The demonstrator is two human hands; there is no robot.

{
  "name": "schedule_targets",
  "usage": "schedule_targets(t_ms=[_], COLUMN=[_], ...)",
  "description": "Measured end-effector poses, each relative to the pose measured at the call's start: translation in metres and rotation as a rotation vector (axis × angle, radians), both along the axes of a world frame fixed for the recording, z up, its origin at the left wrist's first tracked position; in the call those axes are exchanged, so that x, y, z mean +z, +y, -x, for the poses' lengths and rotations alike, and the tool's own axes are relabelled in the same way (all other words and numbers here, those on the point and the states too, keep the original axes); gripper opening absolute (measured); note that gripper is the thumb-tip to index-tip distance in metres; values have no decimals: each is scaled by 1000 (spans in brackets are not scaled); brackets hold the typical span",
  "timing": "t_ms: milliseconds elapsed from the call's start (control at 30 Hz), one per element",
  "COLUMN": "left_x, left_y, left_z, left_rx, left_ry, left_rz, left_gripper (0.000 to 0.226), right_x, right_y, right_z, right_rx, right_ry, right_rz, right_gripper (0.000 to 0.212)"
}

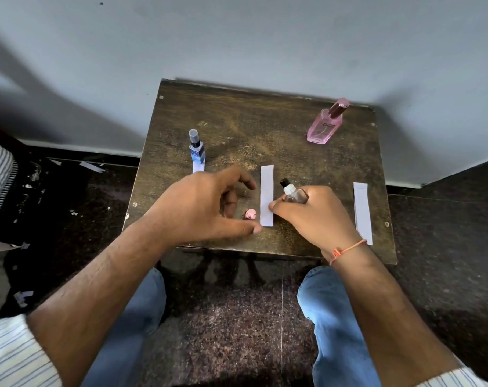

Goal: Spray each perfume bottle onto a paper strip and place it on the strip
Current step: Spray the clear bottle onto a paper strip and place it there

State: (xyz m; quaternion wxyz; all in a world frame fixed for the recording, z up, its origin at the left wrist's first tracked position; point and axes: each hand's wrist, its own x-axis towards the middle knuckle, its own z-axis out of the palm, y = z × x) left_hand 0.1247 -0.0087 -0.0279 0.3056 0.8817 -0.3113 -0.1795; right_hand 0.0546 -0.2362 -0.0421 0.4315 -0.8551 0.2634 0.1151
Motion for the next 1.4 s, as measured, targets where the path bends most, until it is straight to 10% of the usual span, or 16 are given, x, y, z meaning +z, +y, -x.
schedule_targets(t_ms=[900, 1100, 1400], left_x=[-5, -7, -8], left_y=[2, -12, -34], left_z=[-2, 0, -6], left_rx=[54, 212, 281], left_ry=[-15, 197, 448], left_rz=[74, 367, 659], left_gripper=[22, 16, 16], right_x=[6, 11, 22], right_y=[13, 6, -10], right_z=[-10, 1, 20], right_rx=[-8, 23, 201], right_ry=[39, -84, -274], right_rz=[164, 9, -183], right_gripper=[41, 51, 11])
